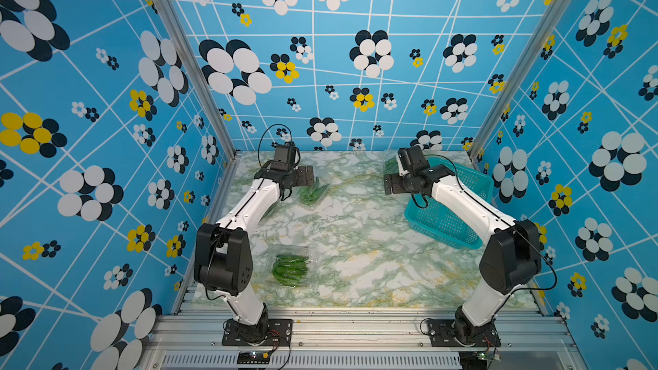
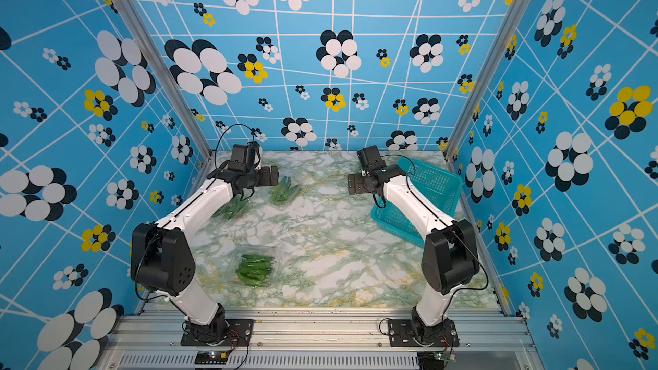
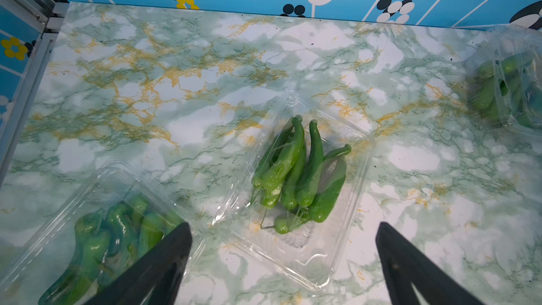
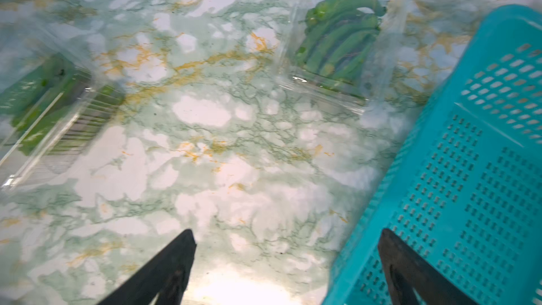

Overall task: Take small green peppers out of containers
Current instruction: Move the packing box to the center of the board.

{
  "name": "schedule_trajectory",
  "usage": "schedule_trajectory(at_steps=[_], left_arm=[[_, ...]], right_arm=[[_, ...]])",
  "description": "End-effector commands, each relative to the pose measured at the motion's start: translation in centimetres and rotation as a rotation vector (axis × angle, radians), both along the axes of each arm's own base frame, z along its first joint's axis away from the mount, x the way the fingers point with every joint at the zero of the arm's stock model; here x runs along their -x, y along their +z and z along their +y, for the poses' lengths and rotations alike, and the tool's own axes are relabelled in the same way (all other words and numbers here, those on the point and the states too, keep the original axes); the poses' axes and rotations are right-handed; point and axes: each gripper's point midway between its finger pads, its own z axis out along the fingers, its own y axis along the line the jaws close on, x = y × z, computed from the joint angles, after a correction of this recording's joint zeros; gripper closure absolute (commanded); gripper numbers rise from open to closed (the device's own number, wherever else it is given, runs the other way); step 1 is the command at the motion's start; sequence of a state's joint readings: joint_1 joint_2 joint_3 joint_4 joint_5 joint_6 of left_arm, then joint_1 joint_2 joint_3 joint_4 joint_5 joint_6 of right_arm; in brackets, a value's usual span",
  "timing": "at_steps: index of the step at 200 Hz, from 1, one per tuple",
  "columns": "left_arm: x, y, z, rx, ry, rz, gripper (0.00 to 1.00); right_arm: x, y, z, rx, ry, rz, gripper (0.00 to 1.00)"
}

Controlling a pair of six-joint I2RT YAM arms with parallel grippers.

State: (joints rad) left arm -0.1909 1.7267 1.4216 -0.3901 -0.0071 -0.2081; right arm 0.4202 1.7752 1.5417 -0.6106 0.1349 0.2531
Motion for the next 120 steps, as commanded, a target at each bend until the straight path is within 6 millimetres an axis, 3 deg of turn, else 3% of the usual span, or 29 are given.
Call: schedule_trajectory(at_steps=[1, 9, 12, 29, 53, 120], left_arm=[[-1.3, -0.3, 0.0, 0.056, -0.029, 0.015, 0.01], [-1.8, -0.7, -0.1, 0.073, -0.035, 0.021, 0.0], [-1.9, -0.8, -0.2, 0.077, -0.039, 0.023, 0.0], [-2.8, -1.1, -0.4, 0.099, -0.045, 0.03, 0.01], [-4.2, -3.3, -1.1, 0.115, -0.062, 0.069, 0.01], [-5.6, -7.1, -1.7, 0.141, -0.069, 0.136, 0.01]], right_arm=[[-0.8, -1.2, 4.6, -0.169, 0.032, 0.05, 0.01], [-0.8, -2.1, 5.8, -0.201, 0.042, 0.073, 0.02], [-1.4, -1.2, 6.4, -0.222, 0.047, 0.052, 0.02], [-1.9, -1.5, 9.0, -0.303, 0.077, 0.07, 0.02], [-2.7, -1.9, 11.6, -0.421, 0.098, 0.099, 0.04], [-3.4, -2.9, 13.7, -0.508, 0.114, 0.146, 0.09]])
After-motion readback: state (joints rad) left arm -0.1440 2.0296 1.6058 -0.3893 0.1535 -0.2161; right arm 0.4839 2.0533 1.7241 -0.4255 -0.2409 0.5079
